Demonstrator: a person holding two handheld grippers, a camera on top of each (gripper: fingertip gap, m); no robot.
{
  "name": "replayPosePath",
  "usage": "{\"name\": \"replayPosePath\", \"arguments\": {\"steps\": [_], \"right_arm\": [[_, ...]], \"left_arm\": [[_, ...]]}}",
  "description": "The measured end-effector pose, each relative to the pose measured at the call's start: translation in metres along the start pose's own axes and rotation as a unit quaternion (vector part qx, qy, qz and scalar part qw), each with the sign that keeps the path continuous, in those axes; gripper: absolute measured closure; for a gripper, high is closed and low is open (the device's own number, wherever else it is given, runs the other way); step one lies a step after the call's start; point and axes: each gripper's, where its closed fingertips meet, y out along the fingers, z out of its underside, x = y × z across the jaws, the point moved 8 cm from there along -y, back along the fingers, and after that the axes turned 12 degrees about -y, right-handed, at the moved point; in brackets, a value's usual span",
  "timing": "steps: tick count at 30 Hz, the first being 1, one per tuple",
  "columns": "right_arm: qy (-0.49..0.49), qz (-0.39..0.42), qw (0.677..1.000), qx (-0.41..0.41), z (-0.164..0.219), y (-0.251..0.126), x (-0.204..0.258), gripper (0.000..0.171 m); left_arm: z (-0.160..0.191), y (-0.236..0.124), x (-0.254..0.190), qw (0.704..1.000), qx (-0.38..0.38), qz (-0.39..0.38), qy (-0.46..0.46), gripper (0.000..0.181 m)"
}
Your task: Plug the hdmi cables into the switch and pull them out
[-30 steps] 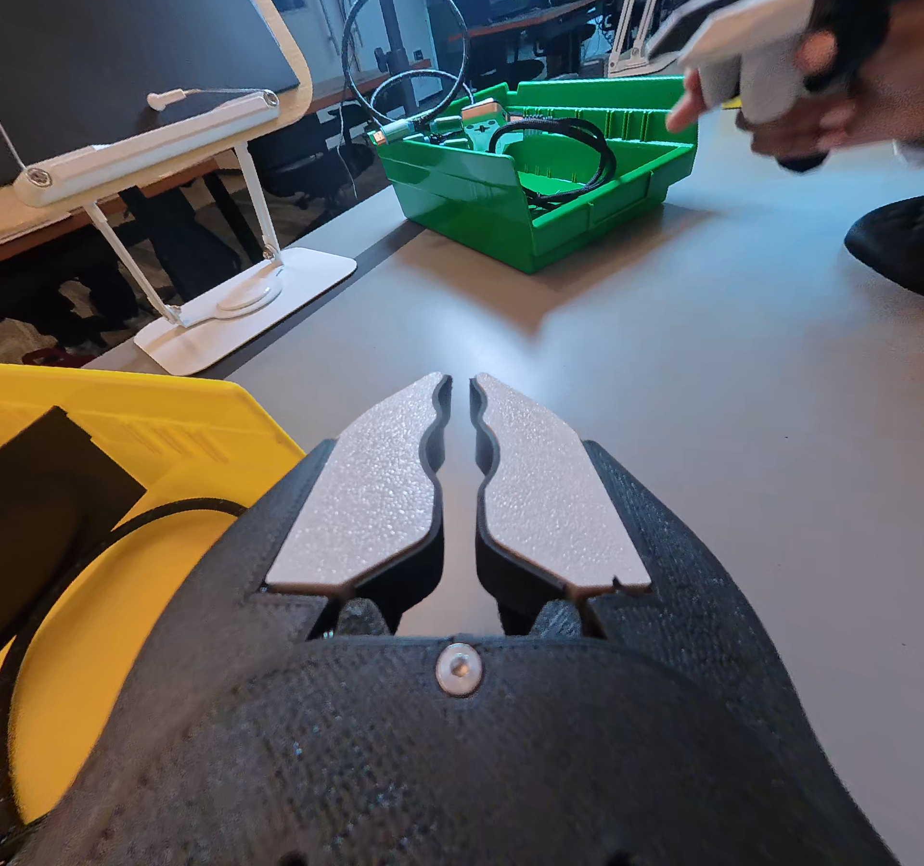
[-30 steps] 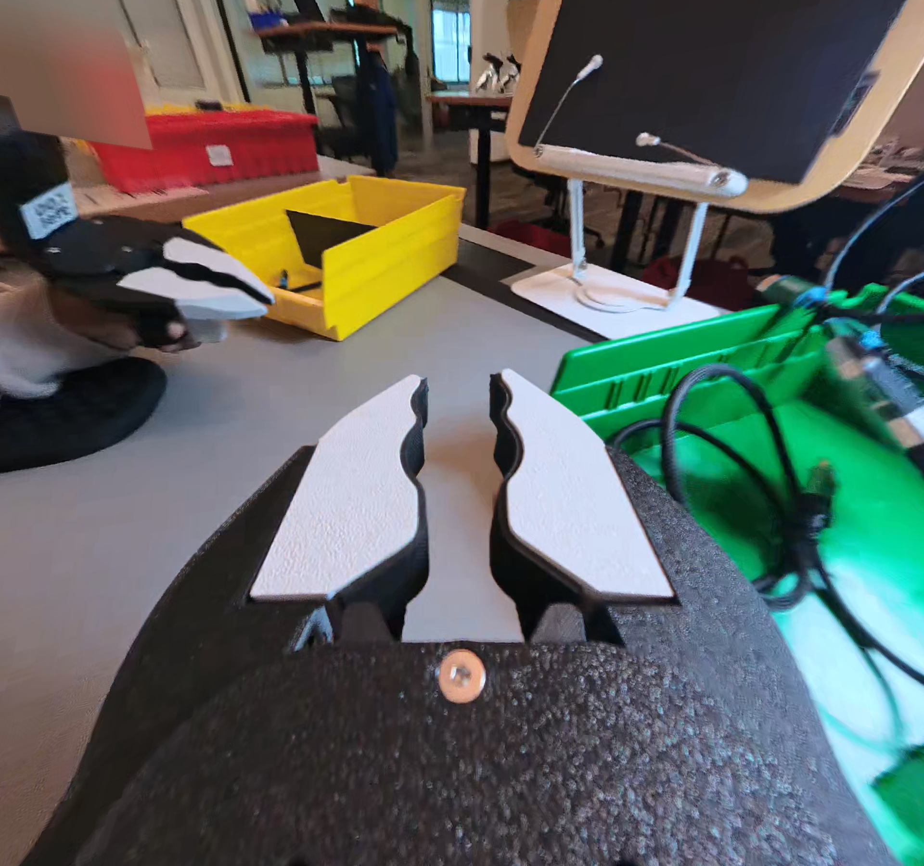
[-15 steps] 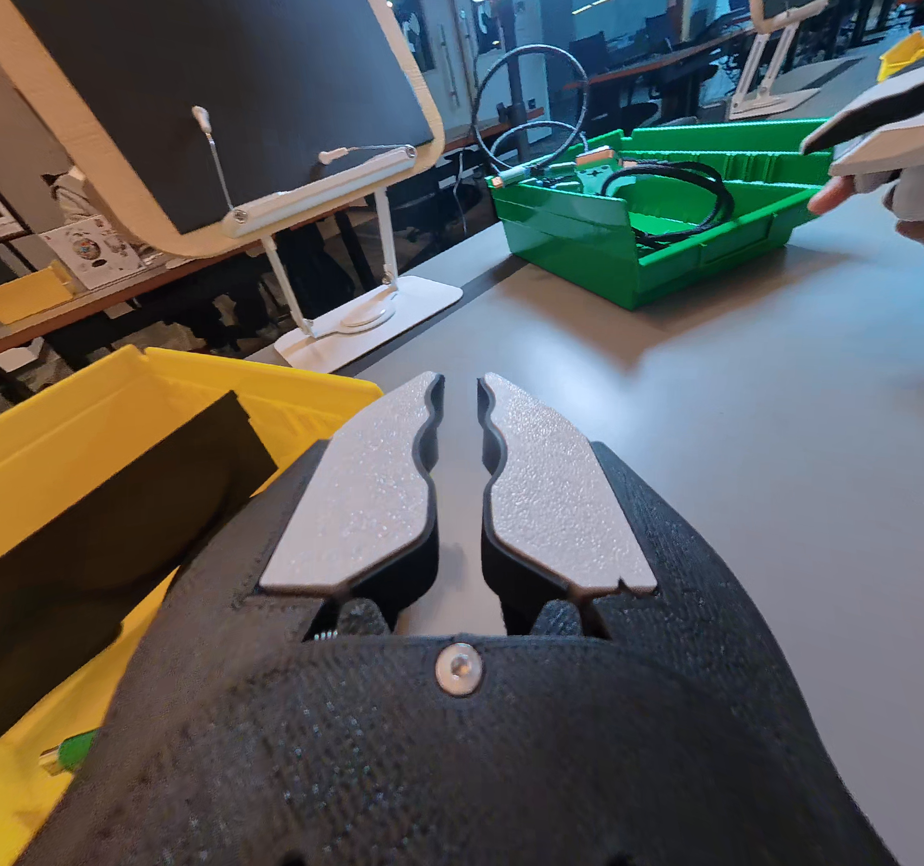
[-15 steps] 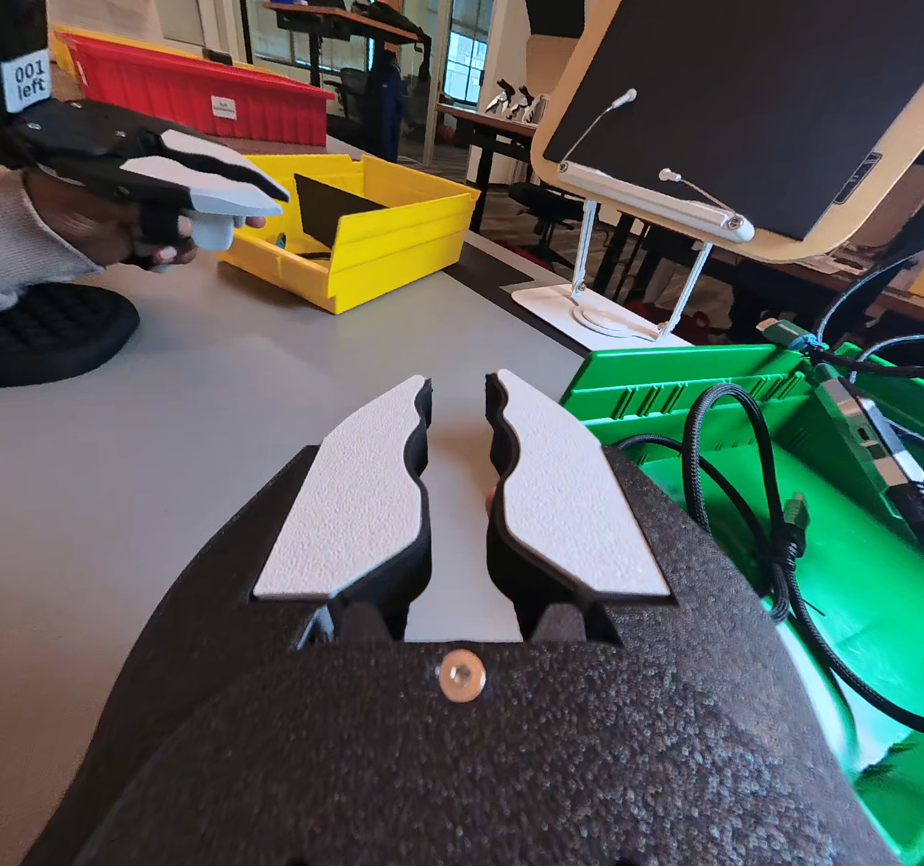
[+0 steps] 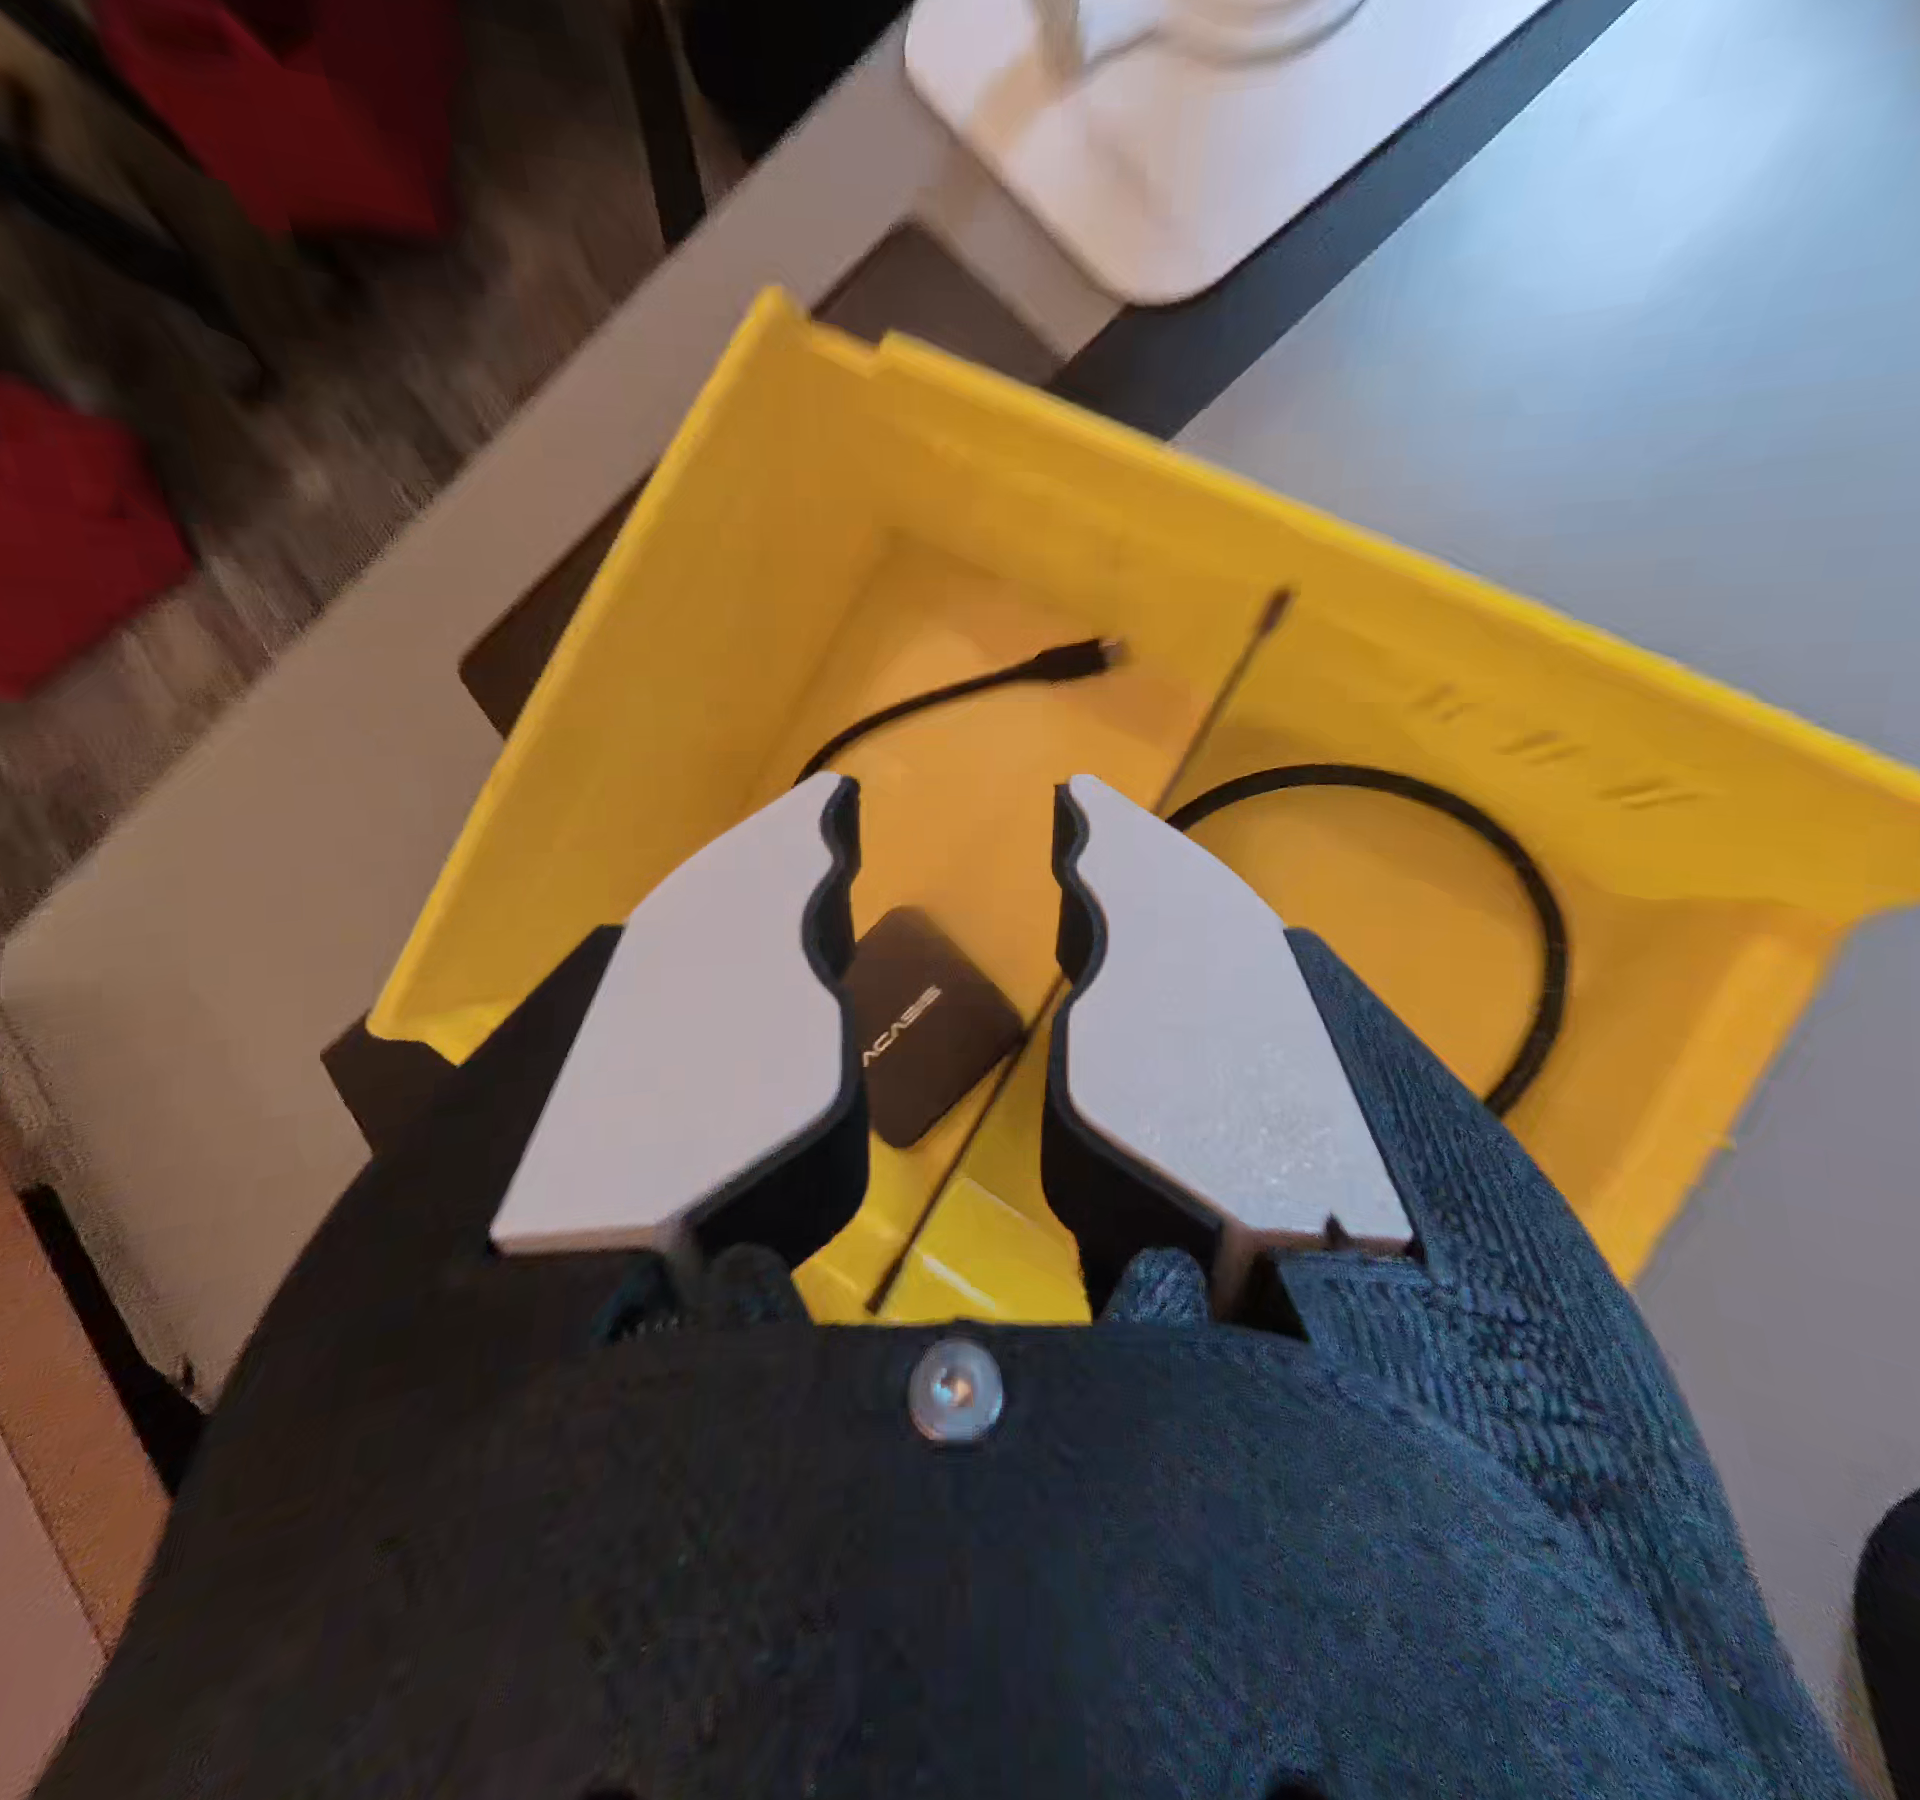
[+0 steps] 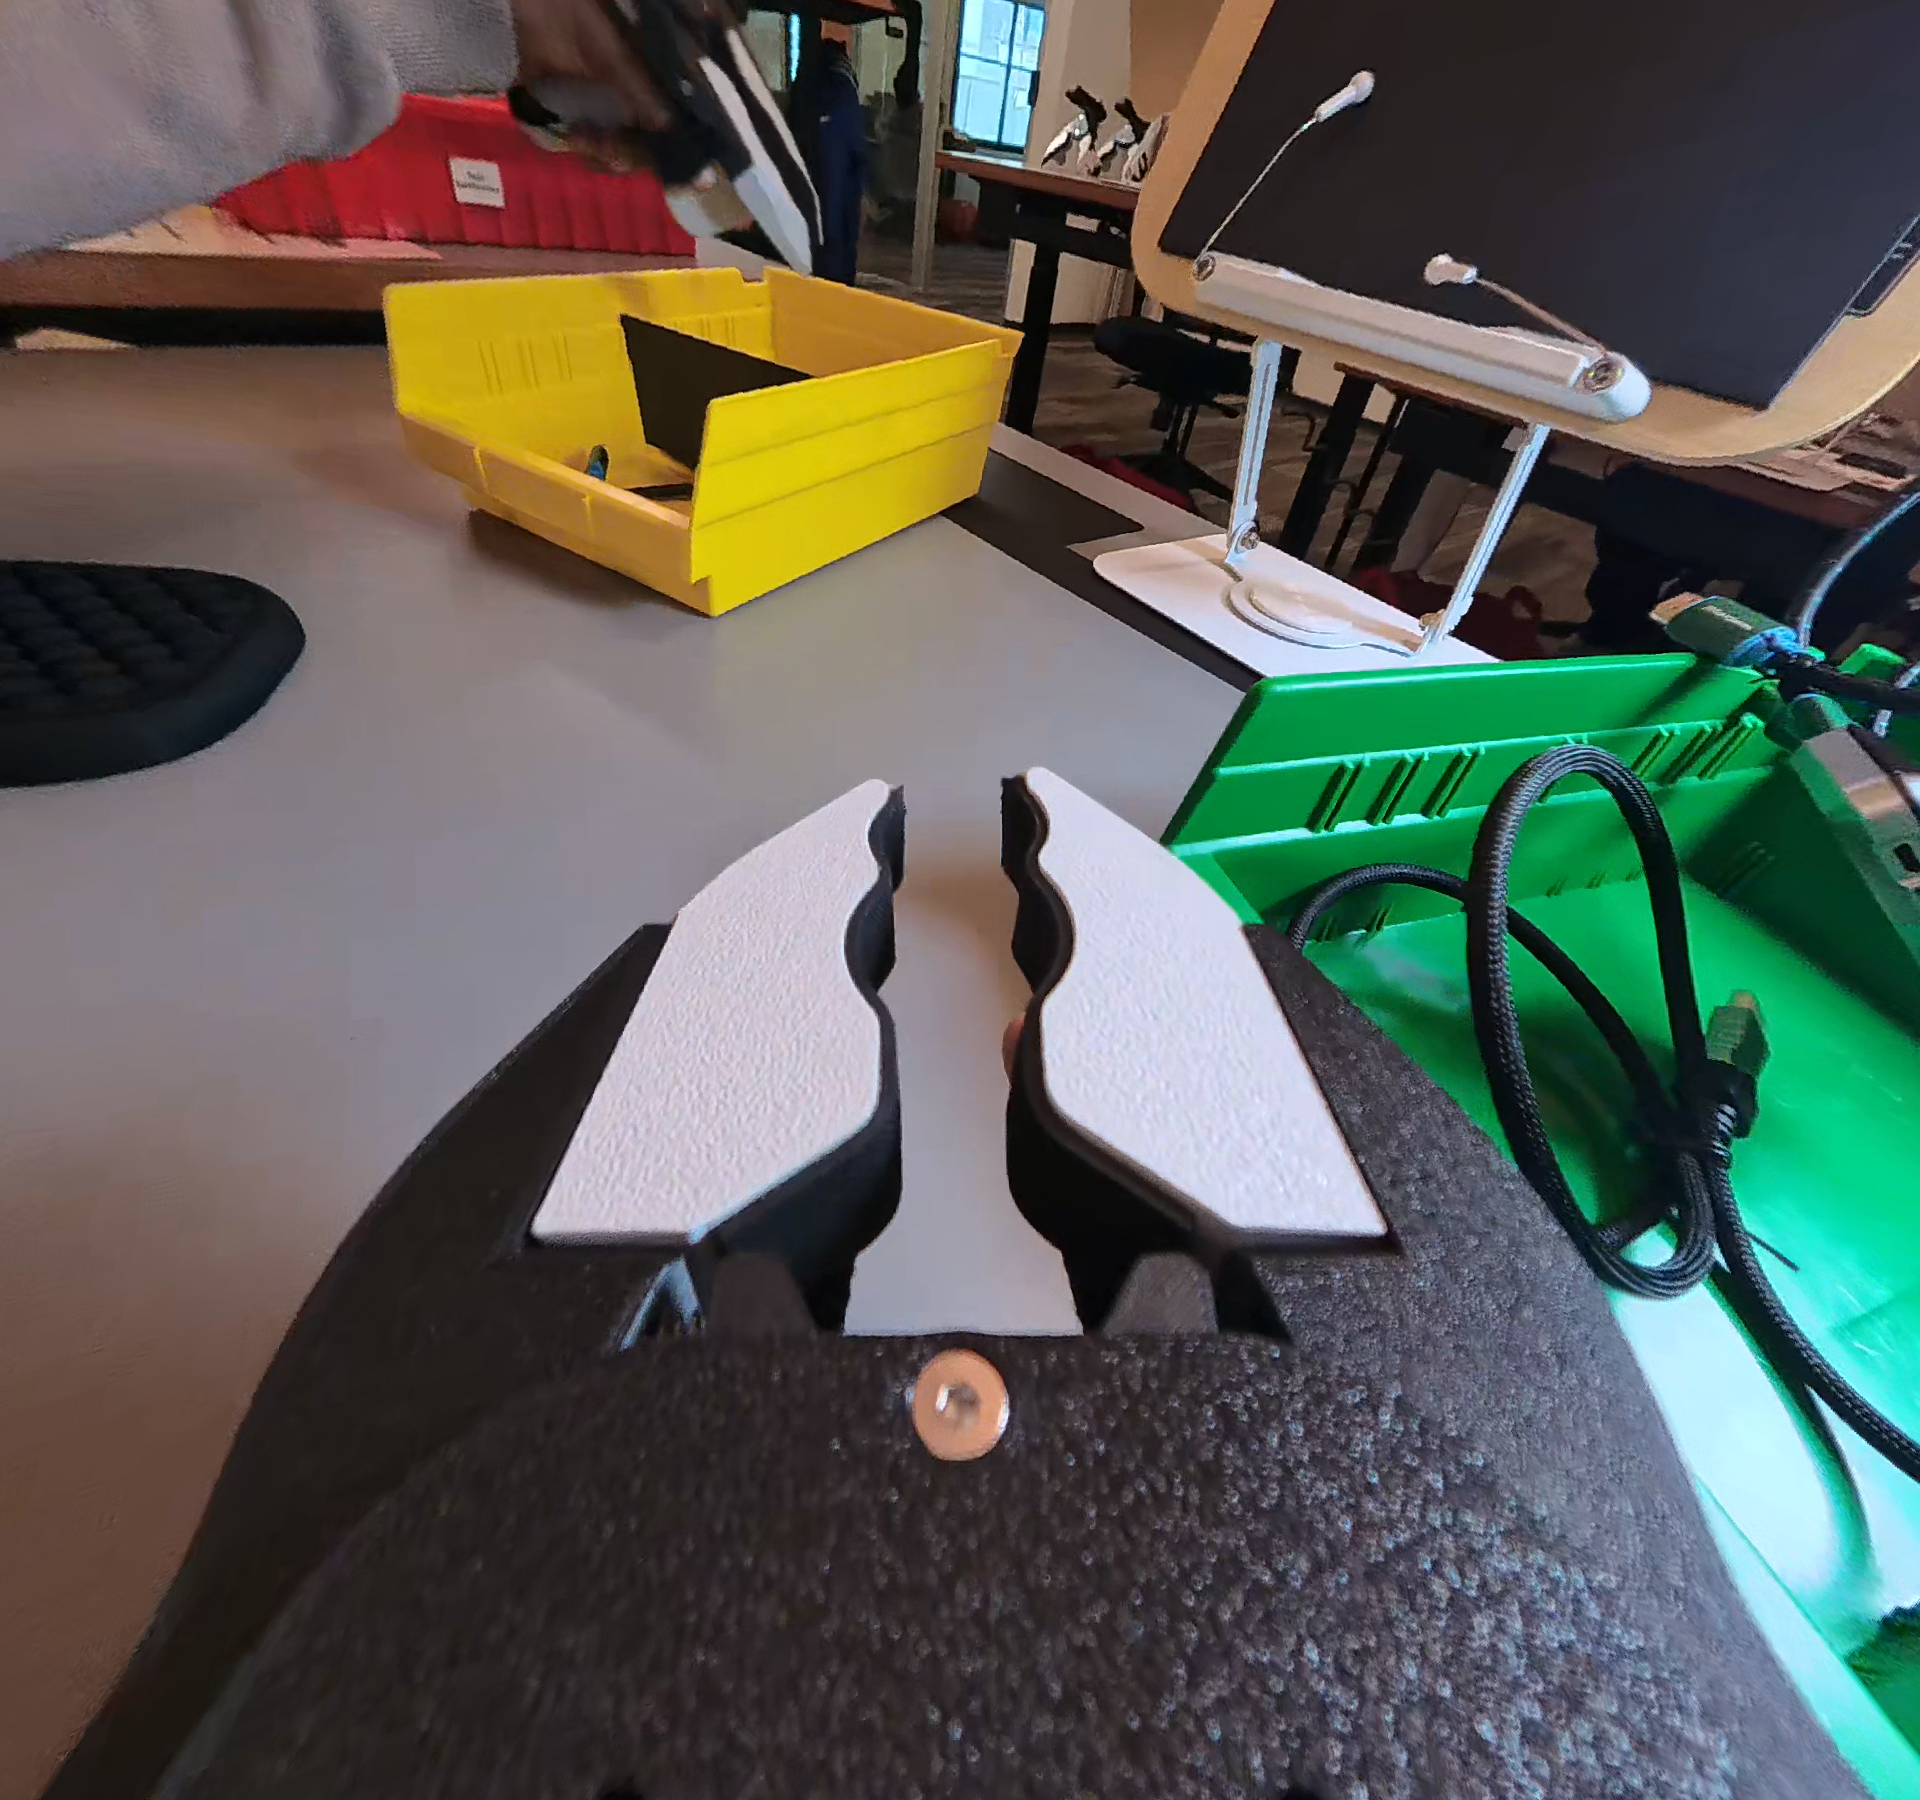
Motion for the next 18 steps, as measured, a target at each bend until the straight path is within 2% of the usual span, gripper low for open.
{"name": "replayPosePath", "arguments": {"steps": [3, 6, 12, 17, 18], "right_arm": [[-0.007, -0.006, 1.000, 0.011, 0.004, -0.001, 0.001, 0.154], [0.000, -0.017, 1.000, 0.015, 0.007, 0.000, 0.000, 0.155], [0.033, -0.037, 0.999, 0.021, 0.013, 0.005, -0.007, 0.155], [0.091, -0.045, 0.995, 0.016, 0.018, 0.005, -0.012, 0.155], [0.106, -0.048, 0.993, 0.011, 0.018, 0.005, -0.013, 0.155]], "left_arm": [[0.009, 0.042, 0.025, 0.997, 0.072, 0.002, -0.019, 0.143], [0.019, 0.075, 0.030, 0.986, 0.162, 0.017, -0.026, 0.128], [0.039, 0.113, 0.039, 0.958, 0.286, 0.017, -0.023, 0.105], [0.041, 0.120, 0.047, 0.953, 0.304, 0.005, -0.009, 0.125], [0.040, 0.121, 0.047, 0.954, 0.301, 0.006, -0.006, 0.139]]}}
